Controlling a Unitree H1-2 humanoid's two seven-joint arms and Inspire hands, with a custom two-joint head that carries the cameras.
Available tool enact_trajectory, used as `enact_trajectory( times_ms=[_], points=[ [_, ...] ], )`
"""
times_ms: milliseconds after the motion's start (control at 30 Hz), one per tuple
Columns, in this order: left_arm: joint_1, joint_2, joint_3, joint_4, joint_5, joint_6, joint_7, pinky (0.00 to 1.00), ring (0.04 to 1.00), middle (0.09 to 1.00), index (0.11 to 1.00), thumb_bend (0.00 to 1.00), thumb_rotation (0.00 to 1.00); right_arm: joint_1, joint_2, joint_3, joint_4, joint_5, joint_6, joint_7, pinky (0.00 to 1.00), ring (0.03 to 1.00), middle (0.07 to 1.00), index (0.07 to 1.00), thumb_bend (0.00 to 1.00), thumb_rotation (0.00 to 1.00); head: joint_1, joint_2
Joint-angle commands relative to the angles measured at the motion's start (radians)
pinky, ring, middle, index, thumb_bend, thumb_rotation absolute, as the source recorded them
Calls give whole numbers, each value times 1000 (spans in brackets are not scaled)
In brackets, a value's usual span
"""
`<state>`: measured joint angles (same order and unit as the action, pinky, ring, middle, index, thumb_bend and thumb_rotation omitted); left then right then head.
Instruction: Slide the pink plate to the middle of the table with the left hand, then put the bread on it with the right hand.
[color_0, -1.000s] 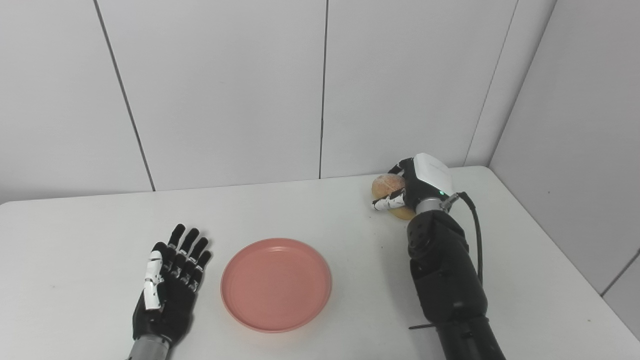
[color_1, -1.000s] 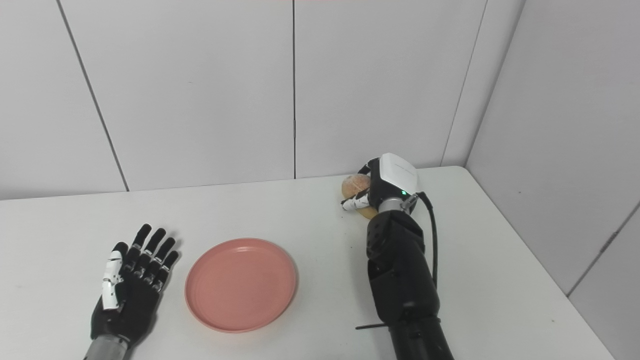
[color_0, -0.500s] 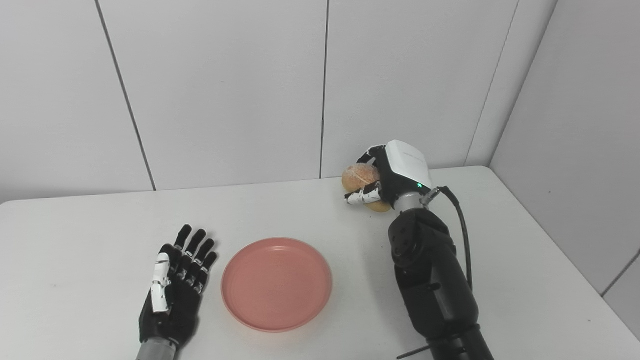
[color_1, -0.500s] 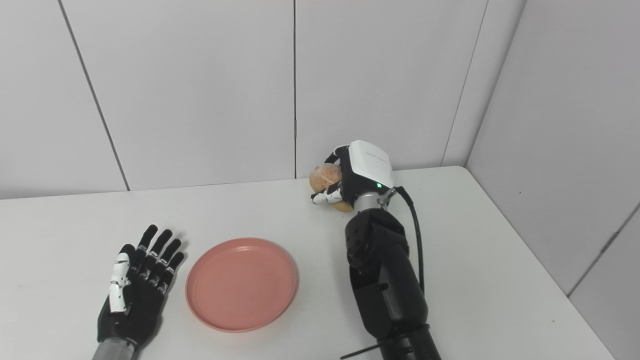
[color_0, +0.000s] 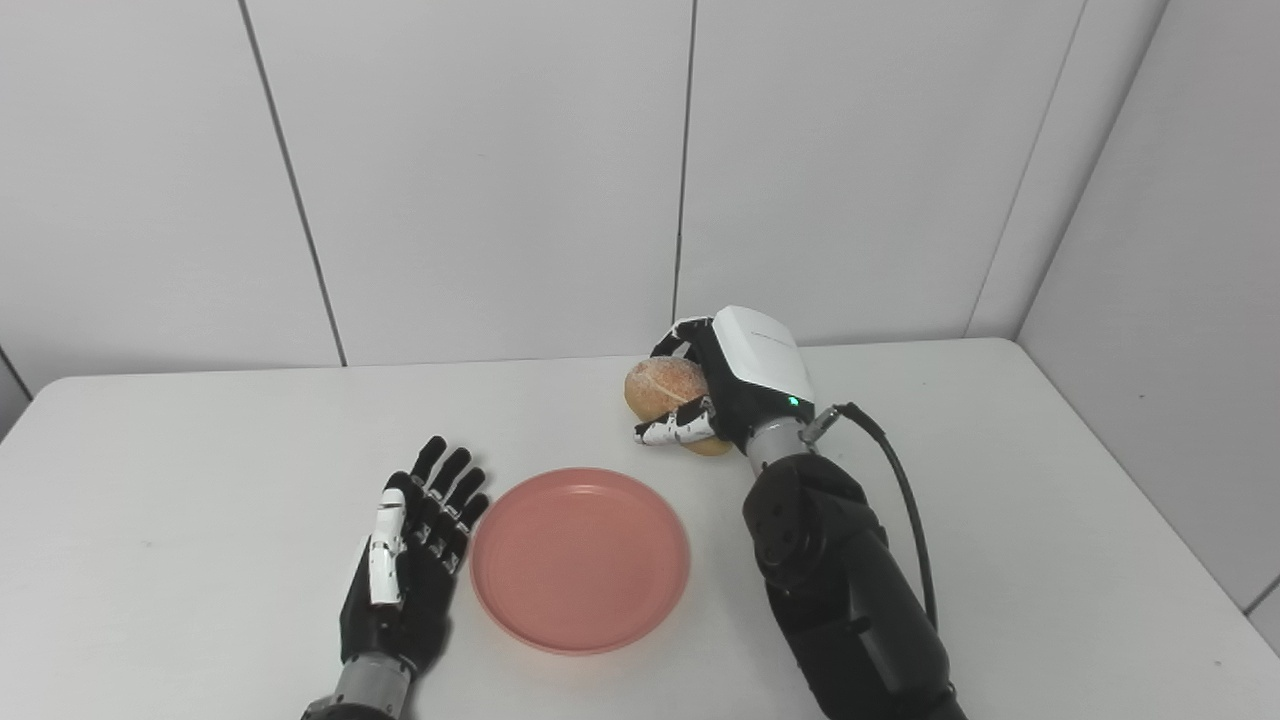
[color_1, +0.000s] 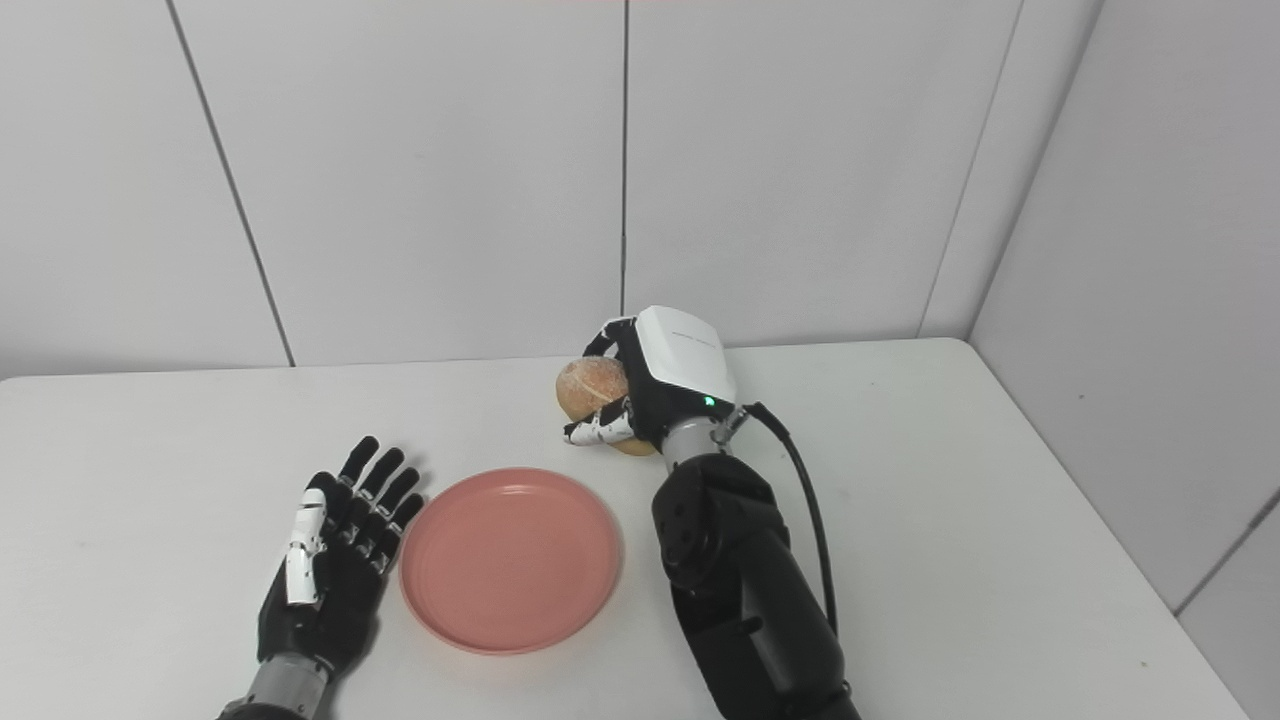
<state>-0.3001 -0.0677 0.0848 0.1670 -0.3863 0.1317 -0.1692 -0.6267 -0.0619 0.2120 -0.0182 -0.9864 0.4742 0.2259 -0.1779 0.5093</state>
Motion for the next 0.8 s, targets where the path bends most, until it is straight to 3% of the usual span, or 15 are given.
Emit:
enact_trajectory(
  times_ms=[0, 367, 533, 767],
  points=[
    [47, -24, -13, 37, 32, 23, 35, 952, 930, 936, 925, 389, 1000, -32, 3, 22, -40, 4, -20, -12, 250, 334, 413, 533, 521, 0, 22, 4],
    [48, -69, -28, 39, 73, 10, 63, 930, 915, 921, 911, 390, 1000, 2, -9, 122, -27, 48, -27, -8, 184, 267, 394, 521, 521, 0, 132, 11],
    [46, -84, -31, 40, 88, 7, 80, 917, 907, 913, 905, 392, 1000, 17, -13, 157, -6, 56, -30, 7, 229, 317, 407, 529, 521, 0, 159, 14],
    [43, -98, -34, 39, 100, 2, 88, 919, 905, 915, 909, 390, 1000, 27, -23, 213, 41, 65, -37, 17, 204, 295, 400, 525, 520, 0, 183, 22]
  ],
)
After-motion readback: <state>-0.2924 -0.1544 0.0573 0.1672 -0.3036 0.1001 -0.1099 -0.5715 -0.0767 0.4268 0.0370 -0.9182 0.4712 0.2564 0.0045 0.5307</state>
